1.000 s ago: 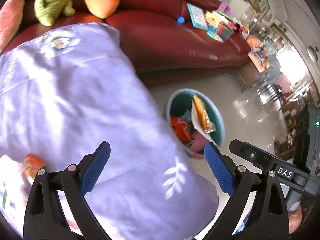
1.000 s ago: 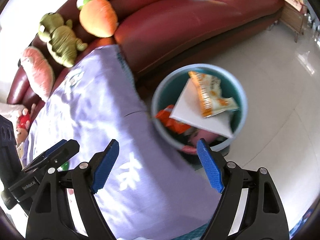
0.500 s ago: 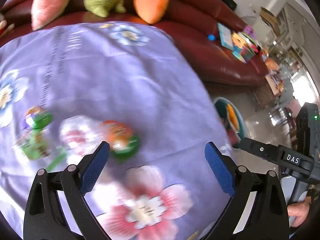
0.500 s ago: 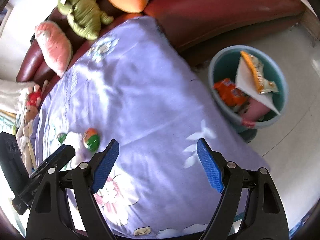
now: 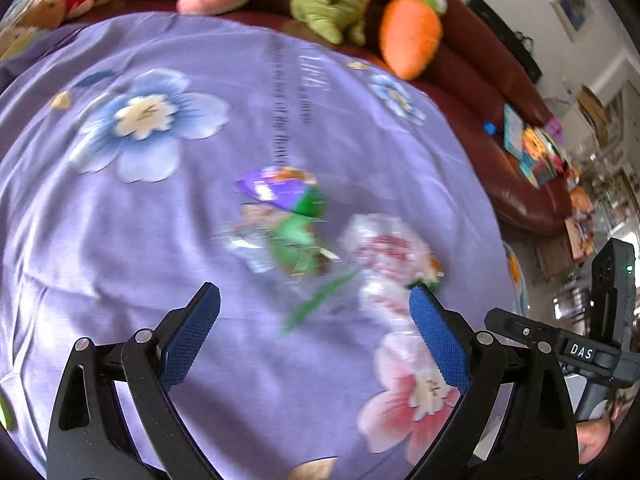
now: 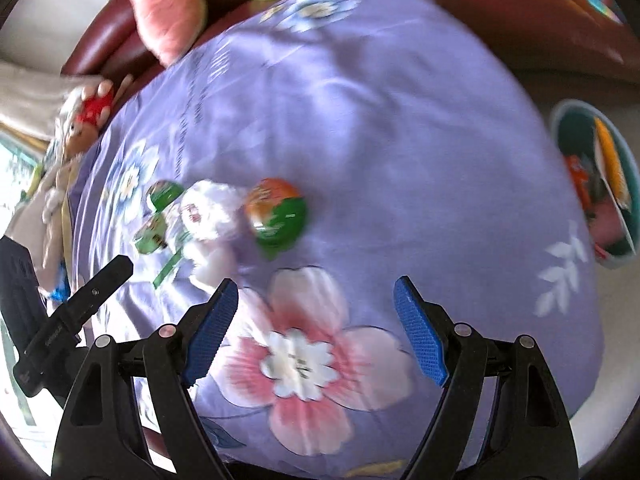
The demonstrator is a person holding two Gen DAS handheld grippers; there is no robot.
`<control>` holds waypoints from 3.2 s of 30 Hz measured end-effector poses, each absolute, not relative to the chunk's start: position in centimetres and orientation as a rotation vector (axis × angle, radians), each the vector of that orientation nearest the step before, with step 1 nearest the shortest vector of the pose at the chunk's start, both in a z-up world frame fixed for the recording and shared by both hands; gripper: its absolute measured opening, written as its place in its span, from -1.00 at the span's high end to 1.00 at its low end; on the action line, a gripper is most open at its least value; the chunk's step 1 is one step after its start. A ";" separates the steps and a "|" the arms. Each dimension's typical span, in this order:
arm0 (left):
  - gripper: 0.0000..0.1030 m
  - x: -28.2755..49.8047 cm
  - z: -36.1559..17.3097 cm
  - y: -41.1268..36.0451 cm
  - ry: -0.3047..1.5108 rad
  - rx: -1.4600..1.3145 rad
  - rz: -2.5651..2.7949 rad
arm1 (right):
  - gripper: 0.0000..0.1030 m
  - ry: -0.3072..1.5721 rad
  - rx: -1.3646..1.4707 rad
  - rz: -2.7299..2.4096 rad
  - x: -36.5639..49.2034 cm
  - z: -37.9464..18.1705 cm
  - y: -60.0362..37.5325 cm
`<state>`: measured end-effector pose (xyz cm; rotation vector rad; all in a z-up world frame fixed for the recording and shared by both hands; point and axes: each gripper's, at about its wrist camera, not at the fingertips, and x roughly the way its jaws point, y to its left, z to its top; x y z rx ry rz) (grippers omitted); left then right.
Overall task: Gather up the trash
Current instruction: 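Grasp the clear plastic wrapper with the right gripper while the left gripper grasps the green candy packet, then lift the wrapper and green packet and carry them over the teal bucket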
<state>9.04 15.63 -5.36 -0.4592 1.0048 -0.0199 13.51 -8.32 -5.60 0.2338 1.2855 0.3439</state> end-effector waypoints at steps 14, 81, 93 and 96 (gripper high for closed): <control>-0.85 8.1 -7.4 19.8 1.036 -0.557 0.040 | 0.05 1.329 0.135 0.495 14.1 -8.6 0.2; -0.05 13.0 -4.4 -5.6 1.080 -0.077 -0.180 | 0.45 1.166 0.560 0.354 10.5 -8.9 -23.8; -0.05 15.9 -4.5 -12.4 1.106 0.010 -0.260 | 0.45 1.087 0.709 0.235 11.4 -10.0 -32.9; -0.05 17.5 -4.3 -15.3 1.100 0.035 -0.307 | 0.45 1.052 0.720 0.168 11.7 -9.5 -36.6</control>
